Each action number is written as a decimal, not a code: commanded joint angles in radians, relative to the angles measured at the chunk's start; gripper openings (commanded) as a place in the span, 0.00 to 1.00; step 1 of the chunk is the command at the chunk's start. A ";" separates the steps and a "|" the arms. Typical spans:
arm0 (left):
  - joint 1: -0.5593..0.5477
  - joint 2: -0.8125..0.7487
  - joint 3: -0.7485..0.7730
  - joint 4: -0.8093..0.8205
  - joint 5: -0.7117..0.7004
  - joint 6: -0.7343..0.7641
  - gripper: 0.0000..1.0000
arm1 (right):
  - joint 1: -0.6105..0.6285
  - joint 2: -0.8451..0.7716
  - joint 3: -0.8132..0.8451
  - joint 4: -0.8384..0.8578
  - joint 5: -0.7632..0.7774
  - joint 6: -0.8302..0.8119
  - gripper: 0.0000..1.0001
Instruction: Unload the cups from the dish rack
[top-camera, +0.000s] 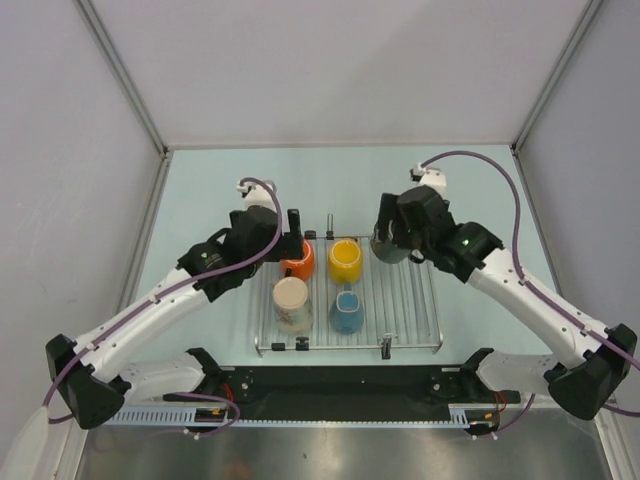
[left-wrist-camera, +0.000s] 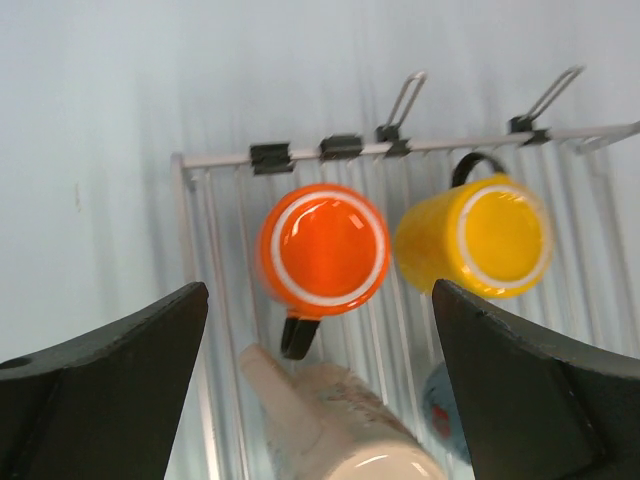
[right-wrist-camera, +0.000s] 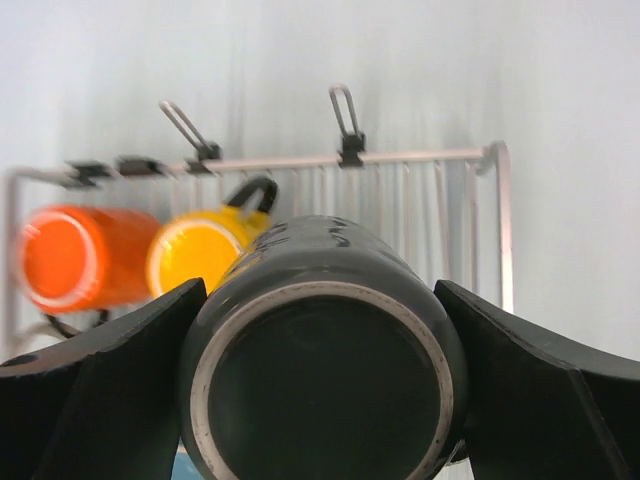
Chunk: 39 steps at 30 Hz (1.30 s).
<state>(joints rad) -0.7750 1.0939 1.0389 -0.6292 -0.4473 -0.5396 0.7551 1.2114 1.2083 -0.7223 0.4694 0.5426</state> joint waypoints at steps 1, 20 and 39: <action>-0.001 -0.008 0.082 0.138 0.083 0.013 1.00 | -0.132 -0.064 0.024 0.253 -0.271 0.032 0.00; 0.020 -0.150 -0.163 0.747 0.559 -0.097 0.97 | -0.366 -0.078 -0.454 1.411 -1.003 0.637 0.00; 0.023 -0.120 -0.252 0.962 0.688 -0.157 0.83 | -0.277 0.017 -0.460 1.591 -1.006 0.708 0.00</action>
<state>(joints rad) -0.7567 1.0000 0.7925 0.2581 0.2176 -0.6823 0.4465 1.2156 0.7155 0.7383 -0.5335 1.2304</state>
